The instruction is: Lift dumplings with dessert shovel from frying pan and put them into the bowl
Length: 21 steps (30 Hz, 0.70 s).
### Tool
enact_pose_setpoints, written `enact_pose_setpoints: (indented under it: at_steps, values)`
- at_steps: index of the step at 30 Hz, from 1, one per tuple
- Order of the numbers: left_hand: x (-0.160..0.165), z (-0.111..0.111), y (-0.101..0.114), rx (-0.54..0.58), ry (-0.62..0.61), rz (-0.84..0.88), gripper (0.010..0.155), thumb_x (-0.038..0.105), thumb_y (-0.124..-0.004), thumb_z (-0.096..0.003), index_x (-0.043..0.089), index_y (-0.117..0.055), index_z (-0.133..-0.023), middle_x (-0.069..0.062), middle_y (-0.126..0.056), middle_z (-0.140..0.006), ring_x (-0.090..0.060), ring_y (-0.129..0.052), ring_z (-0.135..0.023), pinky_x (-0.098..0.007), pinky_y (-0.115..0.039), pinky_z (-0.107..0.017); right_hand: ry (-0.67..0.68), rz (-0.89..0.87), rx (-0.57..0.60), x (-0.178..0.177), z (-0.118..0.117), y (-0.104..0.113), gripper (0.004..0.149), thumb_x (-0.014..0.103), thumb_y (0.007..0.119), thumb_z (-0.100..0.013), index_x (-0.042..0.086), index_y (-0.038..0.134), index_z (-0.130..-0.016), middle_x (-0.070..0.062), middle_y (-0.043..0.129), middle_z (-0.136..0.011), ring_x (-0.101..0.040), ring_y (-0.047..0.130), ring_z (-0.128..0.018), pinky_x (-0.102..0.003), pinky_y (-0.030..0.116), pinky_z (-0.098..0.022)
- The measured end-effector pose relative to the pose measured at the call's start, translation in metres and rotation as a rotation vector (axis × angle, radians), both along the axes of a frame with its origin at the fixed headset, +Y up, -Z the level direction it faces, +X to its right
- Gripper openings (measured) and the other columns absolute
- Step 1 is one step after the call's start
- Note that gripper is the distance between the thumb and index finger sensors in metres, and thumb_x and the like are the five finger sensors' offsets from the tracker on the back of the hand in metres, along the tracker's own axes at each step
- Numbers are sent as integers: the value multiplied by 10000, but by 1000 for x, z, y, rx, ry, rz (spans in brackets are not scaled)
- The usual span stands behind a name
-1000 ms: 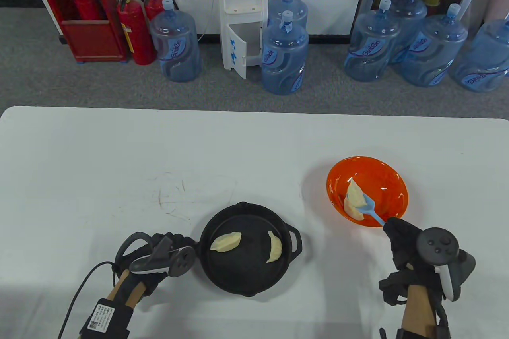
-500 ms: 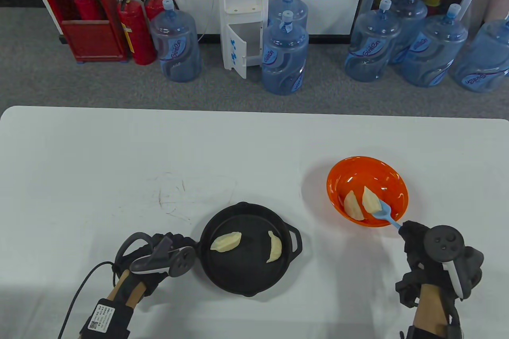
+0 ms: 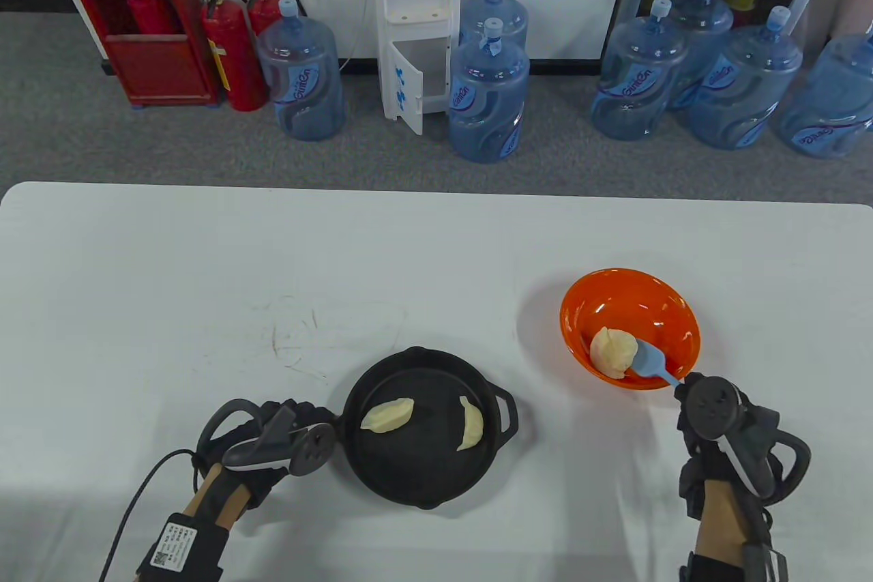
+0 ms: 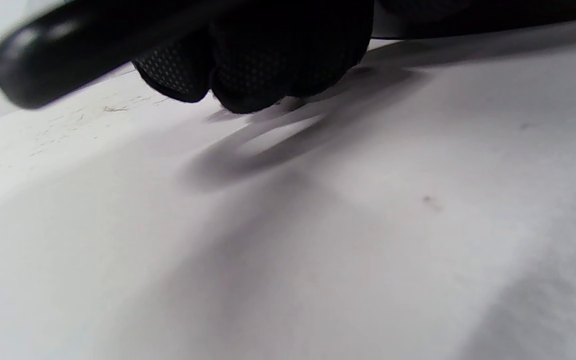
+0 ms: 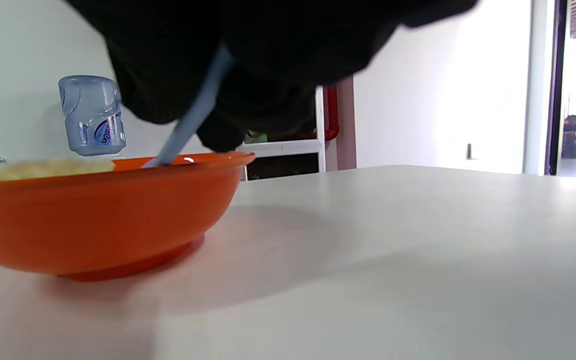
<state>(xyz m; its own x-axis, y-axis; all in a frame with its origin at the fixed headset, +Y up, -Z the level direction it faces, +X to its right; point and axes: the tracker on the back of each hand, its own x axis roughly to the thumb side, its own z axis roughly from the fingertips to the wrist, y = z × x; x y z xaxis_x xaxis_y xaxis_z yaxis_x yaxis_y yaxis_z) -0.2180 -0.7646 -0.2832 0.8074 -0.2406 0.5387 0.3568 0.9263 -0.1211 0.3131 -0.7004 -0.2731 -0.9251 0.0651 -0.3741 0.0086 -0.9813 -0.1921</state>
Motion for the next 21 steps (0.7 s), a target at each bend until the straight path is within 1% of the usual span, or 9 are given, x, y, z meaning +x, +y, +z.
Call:
enact_pose_setpoints:
  at_steps: [4, 8, 10, 15, 21]
  values:
    - [0, 0, 0, 0, 0, -1, 543, 506, -552, -565, 265, -603, -1048, 99, -824, -860, -126, -966, -681, -493, -778, -741, -4, 84, 5, -8, -2, -1, 387, 439, 799, -595, 284, 897, -935, -68, 959, -746, -156, 912, -301, -356, 801, -231]
    - [0, 0, 0, -1, 0, 0, 543, 506, -553, -565, 264, -601, -1049, 98, -825, -860, -127, -965, -682, -495, -778, -741, -8, 208, 17, -18, -4, -3, 387, 437, 812, -589, 307, 882, -946, -48, 937, -807, -176, 942, -408, -381, 826, -316]
    - [0, 0, 0, -1, 0, -1, 543, 507, -553, -565, 266, -601, -1049, 100, -825, -859, -127, -965, -681, -494, -778, -741, -19, 267, 26, -23, -4, -4, 384, 437, 816, -587, 319, 874, -948, -39, 928, -825, -176, 947, -437, -386, 831, -340]
    - [0, 0, 0, 3, -1, -10, 544, 507, -553, -564, 266, -600, -1050, 99, -825, -861, -128, -966, -681, -496, -778, -740, -64, 331, 57, -26, -3, -2, 383, 426, 821, -592, 315, 863, -956, -48, 911, -852, -190, 952, -487, -403, 835, -375]
    - [1, 0, 0, 4, -1, -16, 545, 507, -551, -566, 265, -597, -1052, 97, -824, -864, -130, -965, -686, -497, -775, -743, -103, 309, 66, -18, 1, 0, 389, 419, 810, -598, 302, 855, -965, -56, 905, -859, -192, 954, -495, -405, 841, -379]
